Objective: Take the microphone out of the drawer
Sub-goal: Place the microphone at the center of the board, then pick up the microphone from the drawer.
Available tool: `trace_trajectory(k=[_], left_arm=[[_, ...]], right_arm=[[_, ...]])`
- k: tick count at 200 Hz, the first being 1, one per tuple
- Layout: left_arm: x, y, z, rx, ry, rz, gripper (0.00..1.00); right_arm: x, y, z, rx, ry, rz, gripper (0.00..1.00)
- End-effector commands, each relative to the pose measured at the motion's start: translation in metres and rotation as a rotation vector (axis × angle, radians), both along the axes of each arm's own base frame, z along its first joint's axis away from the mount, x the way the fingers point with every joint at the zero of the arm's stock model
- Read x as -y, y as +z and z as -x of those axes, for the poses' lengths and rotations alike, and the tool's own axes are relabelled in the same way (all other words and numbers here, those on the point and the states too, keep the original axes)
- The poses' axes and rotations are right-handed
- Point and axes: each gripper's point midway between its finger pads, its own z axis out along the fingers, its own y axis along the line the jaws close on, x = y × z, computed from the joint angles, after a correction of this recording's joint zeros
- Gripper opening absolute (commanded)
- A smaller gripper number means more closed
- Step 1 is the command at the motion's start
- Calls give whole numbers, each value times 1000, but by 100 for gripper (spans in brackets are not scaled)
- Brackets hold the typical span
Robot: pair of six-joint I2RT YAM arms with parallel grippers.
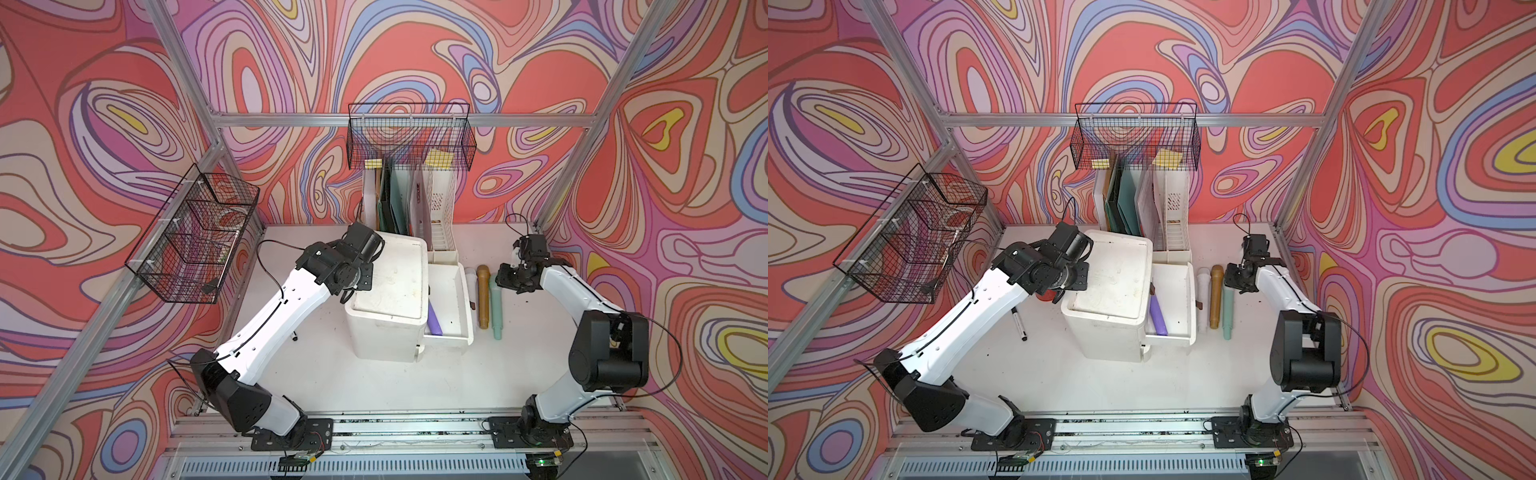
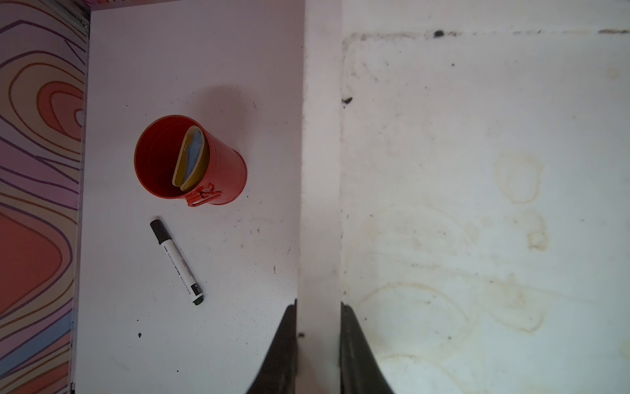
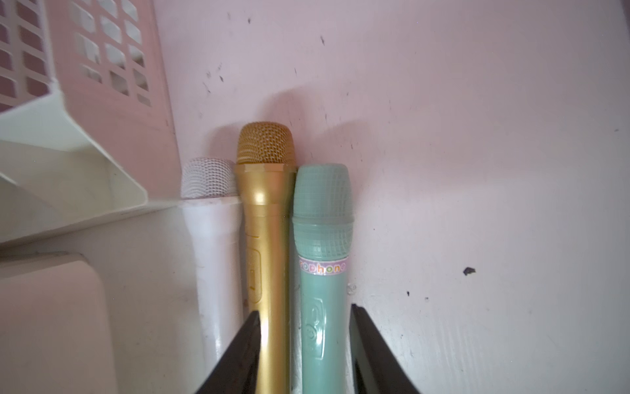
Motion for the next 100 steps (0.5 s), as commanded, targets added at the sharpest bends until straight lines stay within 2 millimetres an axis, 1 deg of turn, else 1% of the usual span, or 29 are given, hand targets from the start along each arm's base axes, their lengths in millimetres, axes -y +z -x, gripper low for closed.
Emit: trace_trajectory(k=[1,28,41,59,79,100], left_arm=[[-31,-8,10,-29,31,-151,0],[-30,-6,9,-22,33,-137,0],[-30,-6,9,-21,33,-137,0],[-29,-8,10,-26,32,-136,0],[-29,-9,10,-29,31,-133,0],[-28,-10,10,-34,30,-134,0]], right_arm=[[-12,35,4,63,43,-65,43],[-37,67,12,130,119,-183,44],[-54,81,18,160,164,-252,44],[-76,98,27,193,226,-305,44],[-104,109,40,205,303,-323,45],[-134,113,53,193,386,-322,45]])
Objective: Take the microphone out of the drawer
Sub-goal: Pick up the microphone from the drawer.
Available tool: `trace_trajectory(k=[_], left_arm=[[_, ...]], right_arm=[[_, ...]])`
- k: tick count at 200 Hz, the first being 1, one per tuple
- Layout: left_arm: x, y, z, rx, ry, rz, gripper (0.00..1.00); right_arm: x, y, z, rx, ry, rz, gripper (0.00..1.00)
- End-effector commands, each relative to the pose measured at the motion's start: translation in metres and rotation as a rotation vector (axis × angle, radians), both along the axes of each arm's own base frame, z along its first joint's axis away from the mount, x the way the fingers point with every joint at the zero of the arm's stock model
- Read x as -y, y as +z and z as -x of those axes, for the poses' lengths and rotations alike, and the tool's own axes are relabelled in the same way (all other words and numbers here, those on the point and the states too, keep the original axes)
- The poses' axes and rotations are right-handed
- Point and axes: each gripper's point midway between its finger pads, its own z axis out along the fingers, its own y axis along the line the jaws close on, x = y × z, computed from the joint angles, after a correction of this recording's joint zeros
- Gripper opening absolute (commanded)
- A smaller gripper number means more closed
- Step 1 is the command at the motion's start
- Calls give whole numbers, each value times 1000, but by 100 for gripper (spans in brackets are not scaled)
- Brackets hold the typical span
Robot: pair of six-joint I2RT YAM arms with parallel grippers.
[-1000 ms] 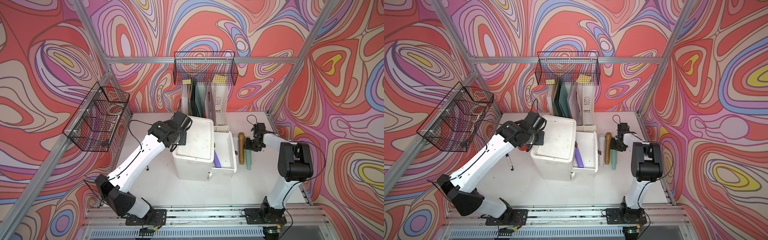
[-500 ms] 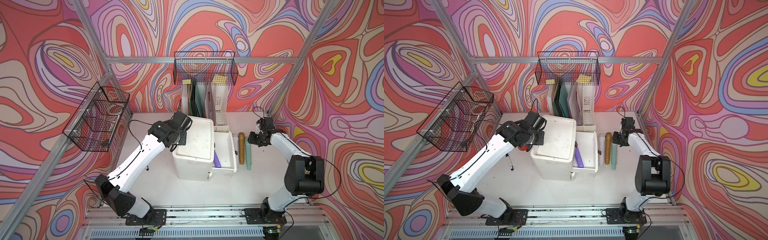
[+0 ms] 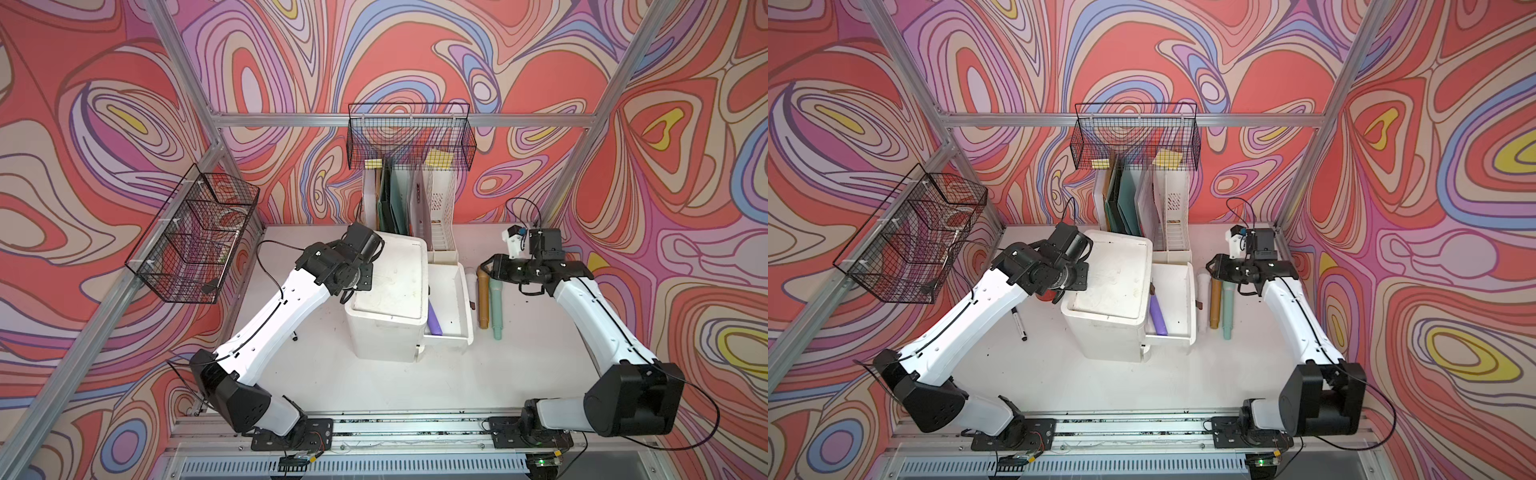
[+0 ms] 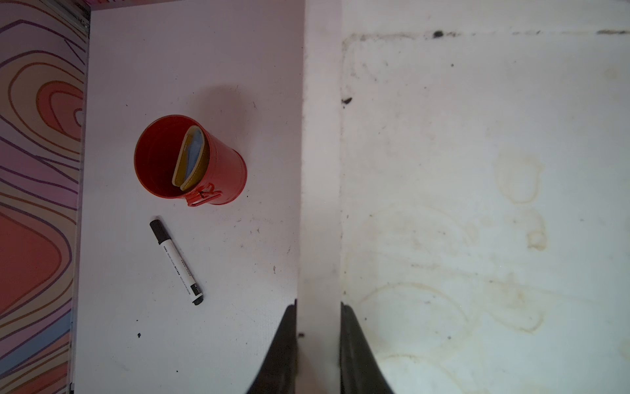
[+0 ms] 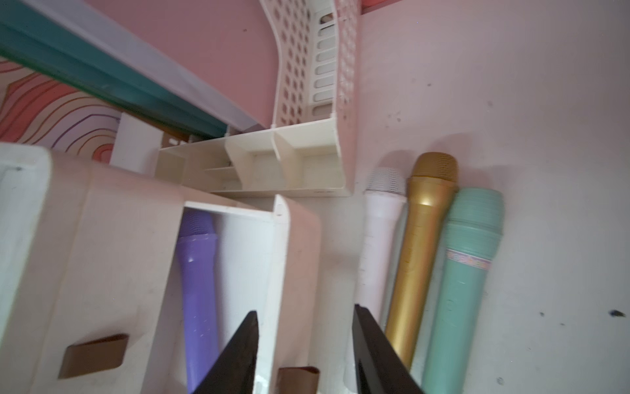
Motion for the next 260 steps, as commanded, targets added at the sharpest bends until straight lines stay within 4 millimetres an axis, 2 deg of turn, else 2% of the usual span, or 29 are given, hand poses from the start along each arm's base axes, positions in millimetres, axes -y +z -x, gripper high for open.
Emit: trace_trajectory(k=[1,26,88,117,163,234,260], left_arm=[[-28,-10,9,-35,30,-136,0],[-28,-10,10,-37,29,-137,0],[-27,-13,10,-43,28,-129,0],[-26,-13,10,-44,25,-130,0],[-26,-13,10,-45,24,-128,0],[-26,-12,10,-41,19,-132,0],[-25,-13,9,-44,16,-132,0]], right_arm=[[-37,10,21,-11,110,-36,45],[-62,7,36,-34,173,-33,45],[-104,-17,67,-92,246,-62,47],[-120,-33,75,-120,268,-60,47],[-142,-57,77,-158,308,-9,48],[-153,-89,72,-198,300,150,50],[-149,-101,69,-211,253,244,50]])
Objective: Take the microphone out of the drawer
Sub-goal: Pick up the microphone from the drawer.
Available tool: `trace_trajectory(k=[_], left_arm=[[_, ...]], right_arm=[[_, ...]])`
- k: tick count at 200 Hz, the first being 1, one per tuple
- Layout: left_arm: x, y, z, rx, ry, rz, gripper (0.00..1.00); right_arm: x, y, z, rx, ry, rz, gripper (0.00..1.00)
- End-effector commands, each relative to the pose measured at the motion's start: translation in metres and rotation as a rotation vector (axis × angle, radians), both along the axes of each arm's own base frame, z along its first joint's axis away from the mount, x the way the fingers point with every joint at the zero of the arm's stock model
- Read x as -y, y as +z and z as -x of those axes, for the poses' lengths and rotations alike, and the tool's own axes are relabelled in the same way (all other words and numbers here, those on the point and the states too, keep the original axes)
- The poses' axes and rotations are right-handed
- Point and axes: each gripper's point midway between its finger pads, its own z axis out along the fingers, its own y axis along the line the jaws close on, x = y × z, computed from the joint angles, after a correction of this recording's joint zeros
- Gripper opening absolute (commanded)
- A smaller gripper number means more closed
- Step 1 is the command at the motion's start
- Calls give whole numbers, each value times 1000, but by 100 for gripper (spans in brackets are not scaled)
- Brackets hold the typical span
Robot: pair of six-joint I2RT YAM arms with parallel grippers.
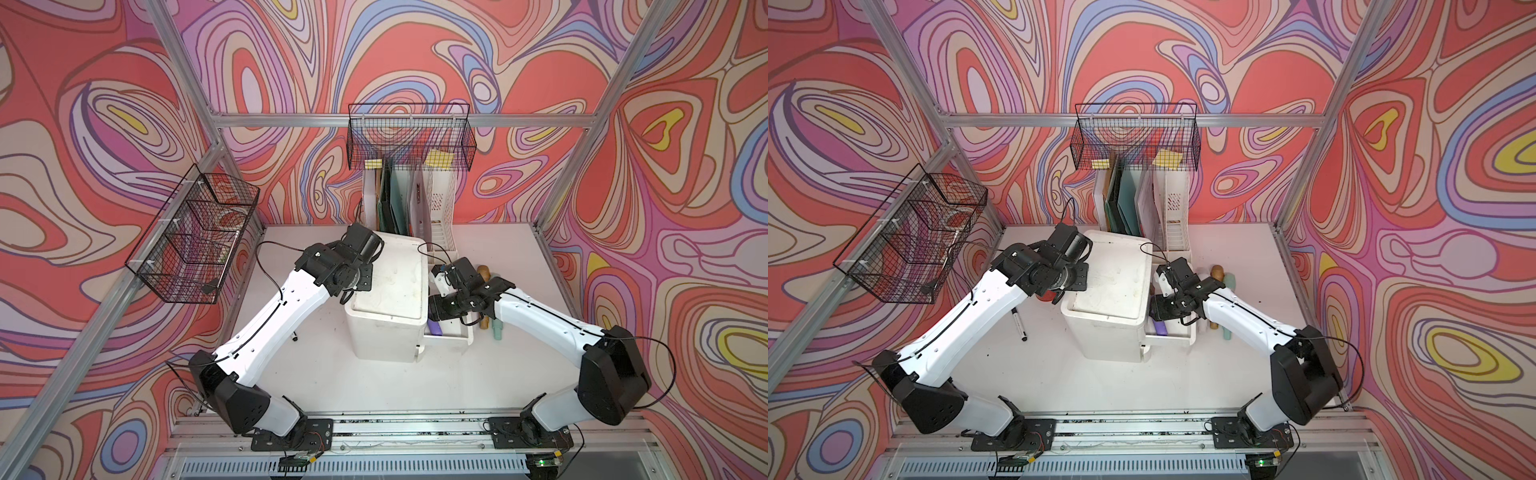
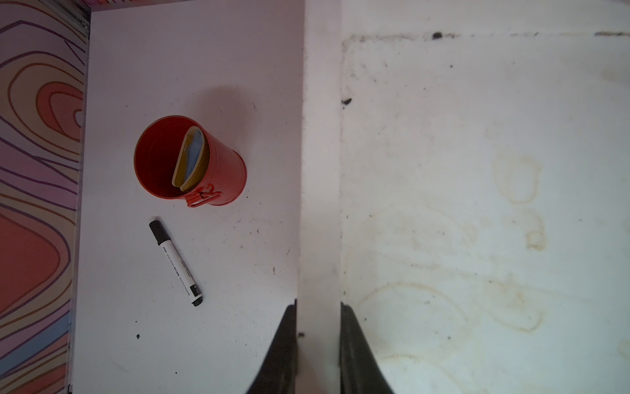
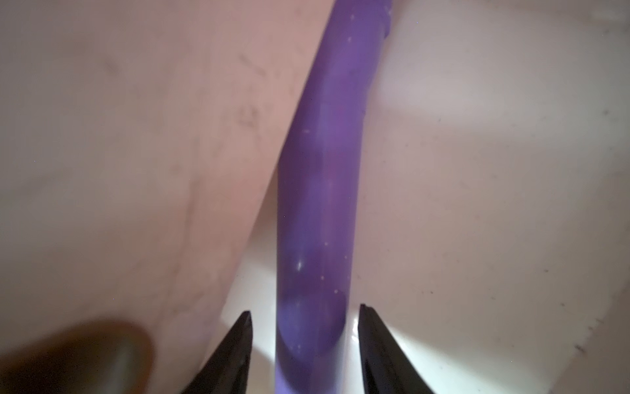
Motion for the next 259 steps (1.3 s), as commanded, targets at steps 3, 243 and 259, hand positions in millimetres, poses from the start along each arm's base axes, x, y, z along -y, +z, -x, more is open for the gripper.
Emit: trace_trajectory(k=[3,243,259], left_arm=[[-25,-13,9,-47,17,-134,0],[-28,-14,10,-40,21,-140,0],[-28,-14,10,-38,21,-140,0]], right_arm=[[2,-3,-10,38,-42,98,50],[31,-14,-11,17,-276,230,19],[33,-11,-10,22,-292,218,16]])
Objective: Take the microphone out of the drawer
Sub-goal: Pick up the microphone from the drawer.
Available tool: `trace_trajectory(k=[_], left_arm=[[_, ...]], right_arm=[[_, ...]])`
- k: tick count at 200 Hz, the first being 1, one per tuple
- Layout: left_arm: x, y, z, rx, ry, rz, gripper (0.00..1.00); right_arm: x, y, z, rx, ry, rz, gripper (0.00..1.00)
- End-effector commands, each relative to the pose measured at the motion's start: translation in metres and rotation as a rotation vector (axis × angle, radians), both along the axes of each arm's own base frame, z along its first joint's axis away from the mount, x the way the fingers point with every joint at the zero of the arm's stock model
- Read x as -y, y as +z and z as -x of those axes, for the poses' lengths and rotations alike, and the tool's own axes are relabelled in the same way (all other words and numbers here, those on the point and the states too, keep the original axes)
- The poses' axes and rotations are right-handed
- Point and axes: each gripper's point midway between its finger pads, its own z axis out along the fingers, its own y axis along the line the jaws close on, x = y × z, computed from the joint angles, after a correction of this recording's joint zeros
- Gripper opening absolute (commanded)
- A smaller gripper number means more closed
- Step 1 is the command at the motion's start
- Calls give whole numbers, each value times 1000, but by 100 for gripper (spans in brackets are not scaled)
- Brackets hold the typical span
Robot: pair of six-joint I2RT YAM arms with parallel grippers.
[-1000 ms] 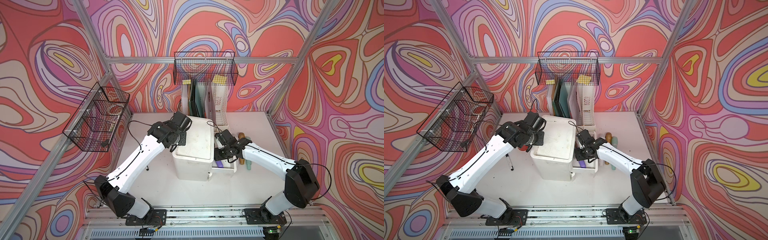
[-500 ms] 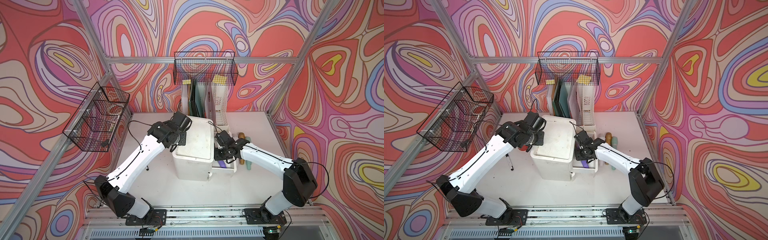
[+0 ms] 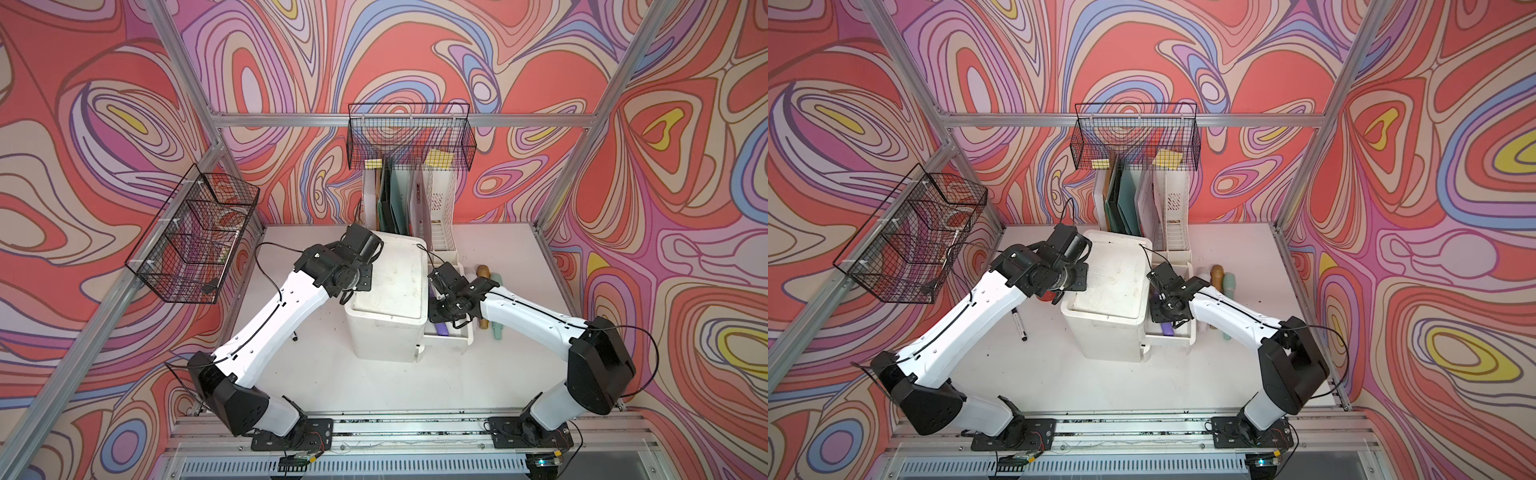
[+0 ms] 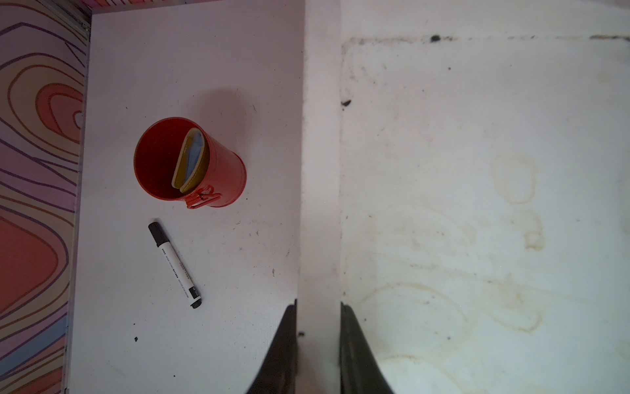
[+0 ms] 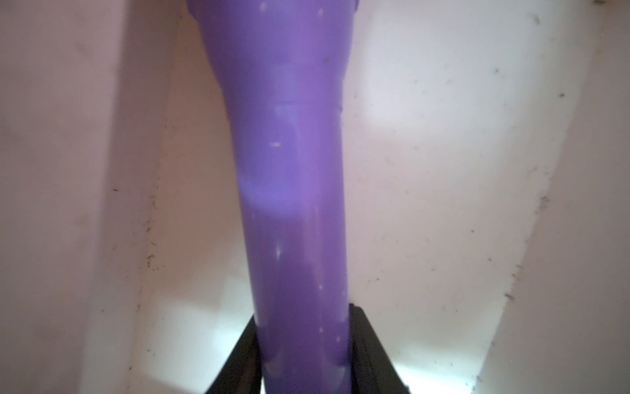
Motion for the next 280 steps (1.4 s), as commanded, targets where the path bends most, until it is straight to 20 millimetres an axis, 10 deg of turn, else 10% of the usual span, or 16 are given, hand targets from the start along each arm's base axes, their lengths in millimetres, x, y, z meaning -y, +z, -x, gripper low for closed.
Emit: trace_trajectory(k=[1,188,280], left_arm=[[-28,-14,10,-48,20,-145,0],[-27,-15,11,-46,24,-136,0],[-27,-14,11,-44,20,-138,0]], right_arm=[[16,8,-5,36,-109,16,15],[12,94,-10,211,-124,-134,2],[60,143,-15,400,-187,28,2]])
